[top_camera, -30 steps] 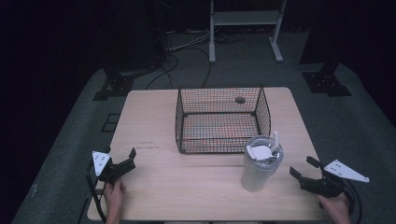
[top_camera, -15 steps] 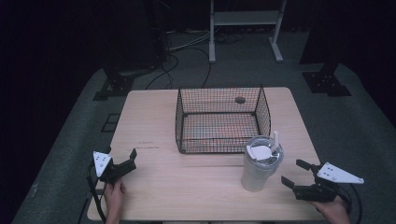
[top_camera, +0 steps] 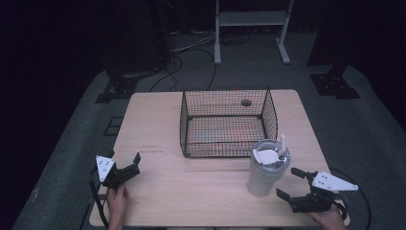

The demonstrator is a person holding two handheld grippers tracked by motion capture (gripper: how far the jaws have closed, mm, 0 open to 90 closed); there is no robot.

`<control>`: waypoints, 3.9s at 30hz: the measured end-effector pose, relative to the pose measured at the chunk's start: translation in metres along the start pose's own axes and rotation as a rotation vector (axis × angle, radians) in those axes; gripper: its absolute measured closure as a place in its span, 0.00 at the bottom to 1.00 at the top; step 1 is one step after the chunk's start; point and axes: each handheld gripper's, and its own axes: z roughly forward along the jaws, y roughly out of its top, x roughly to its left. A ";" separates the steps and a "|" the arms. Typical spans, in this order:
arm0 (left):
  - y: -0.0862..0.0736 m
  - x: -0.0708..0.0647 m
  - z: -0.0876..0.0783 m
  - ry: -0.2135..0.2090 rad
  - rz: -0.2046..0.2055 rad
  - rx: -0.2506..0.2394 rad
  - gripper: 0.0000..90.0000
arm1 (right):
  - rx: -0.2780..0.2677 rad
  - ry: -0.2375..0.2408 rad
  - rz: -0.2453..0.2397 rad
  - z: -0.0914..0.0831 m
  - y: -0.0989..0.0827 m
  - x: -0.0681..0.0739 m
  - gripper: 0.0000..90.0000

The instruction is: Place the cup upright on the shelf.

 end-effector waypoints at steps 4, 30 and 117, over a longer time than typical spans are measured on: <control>0.000 0.000 0.000 -0.002 0.005 -0.001 0.00 | 0.013 0.005 0.000 0.008 0.003 0.007 0.02; 0.000 -0.002 -0.001 -0.005 0.016 -0.002 0.00 | -0.080 -0.012 -0.015 0.057 0.016 0.024 0.01; -0.001 -0.002 0.000 -0.008 0.022 -0.010 0.00 | -0.215 0.029 -0.093 0.103 0.180 -0.007 0.09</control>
